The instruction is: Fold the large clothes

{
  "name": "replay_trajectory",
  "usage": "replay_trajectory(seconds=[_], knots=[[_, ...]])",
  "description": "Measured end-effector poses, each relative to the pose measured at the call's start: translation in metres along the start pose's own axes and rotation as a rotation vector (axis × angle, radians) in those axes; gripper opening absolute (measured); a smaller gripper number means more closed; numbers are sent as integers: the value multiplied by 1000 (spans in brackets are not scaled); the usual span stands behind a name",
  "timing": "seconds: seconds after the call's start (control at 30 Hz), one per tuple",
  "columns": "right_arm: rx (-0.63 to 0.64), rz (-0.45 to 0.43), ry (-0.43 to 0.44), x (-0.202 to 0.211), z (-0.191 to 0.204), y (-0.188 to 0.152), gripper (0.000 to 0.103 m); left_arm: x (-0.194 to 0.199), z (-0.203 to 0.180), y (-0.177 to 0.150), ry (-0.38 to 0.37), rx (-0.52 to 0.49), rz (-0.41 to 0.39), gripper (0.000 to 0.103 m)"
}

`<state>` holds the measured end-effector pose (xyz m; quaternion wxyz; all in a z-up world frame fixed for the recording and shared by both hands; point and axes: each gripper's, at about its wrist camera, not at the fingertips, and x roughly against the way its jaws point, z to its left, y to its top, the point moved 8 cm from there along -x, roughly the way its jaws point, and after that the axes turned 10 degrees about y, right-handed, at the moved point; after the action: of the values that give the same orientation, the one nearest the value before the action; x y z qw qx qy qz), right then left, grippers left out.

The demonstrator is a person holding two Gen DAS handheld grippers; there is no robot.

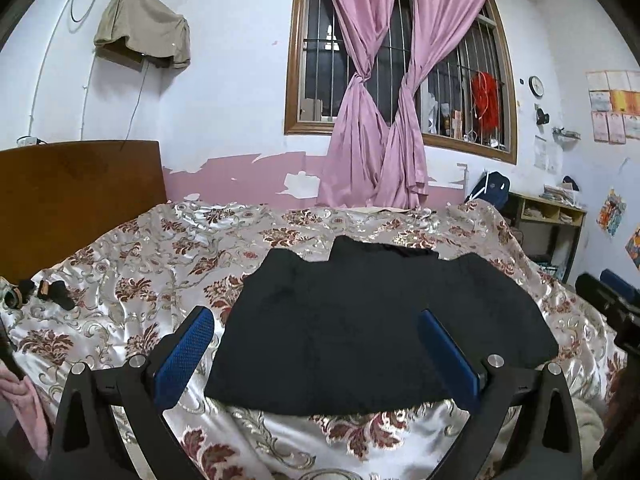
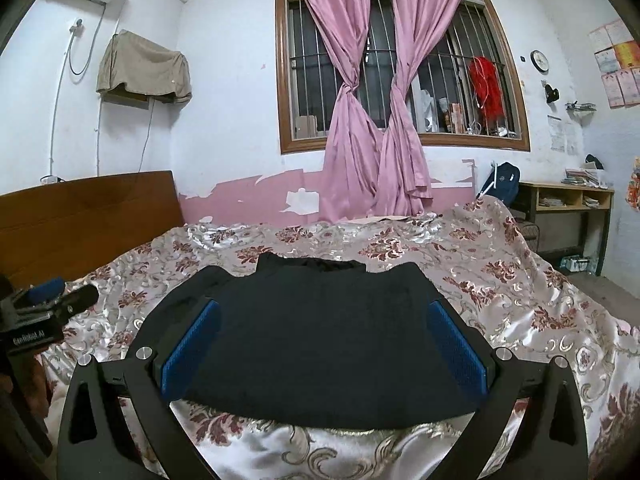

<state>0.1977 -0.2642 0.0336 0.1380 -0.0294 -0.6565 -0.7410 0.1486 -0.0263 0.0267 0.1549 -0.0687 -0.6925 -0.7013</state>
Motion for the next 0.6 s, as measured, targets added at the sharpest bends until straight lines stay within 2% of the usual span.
replay_trajectory(seconds=[0.17,0.6], knots=[[2,1,-10,7,6,-12,101,6,2,-20,-1,5,10,103],[58,69,-19,15,24,-50,101,11,16,-55,36,-12,41,103]])
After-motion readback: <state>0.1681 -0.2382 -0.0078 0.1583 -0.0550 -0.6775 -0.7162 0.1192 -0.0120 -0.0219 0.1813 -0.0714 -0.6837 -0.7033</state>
